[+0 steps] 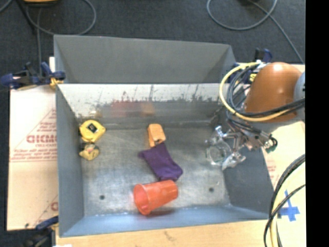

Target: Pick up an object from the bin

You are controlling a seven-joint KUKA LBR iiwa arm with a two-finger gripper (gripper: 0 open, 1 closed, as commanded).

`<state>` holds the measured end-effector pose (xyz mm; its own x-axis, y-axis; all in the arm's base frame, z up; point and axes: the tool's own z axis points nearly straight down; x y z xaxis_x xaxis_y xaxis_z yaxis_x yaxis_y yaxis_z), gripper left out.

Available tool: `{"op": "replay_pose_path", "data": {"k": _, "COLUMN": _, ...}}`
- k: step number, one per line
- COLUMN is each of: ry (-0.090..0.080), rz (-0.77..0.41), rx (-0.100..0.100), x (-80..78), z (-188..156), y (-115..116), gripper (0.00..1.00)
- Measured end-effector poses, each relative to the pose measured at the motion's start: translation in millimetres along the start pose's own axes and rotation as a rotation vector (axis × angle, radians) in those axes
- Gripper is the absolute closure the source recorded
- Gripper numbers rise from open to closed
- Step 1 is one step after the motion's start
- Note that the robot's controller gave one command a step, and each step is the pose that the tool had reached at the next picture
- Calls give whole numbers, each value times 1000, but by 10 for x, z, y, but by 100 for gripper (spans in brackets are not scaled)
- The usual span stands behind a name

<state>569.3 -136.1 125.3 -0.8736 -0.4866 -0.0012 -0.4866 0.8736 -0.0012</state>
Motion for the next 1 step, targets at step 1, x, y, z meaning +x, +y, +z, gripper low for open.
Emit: {"op": "replay_pose_path", "data": {"k": 1, "ry": -2, "rz": 96, "rx": -1, "x": 71, "z": -356, "y": -41, "gripper": 100}}
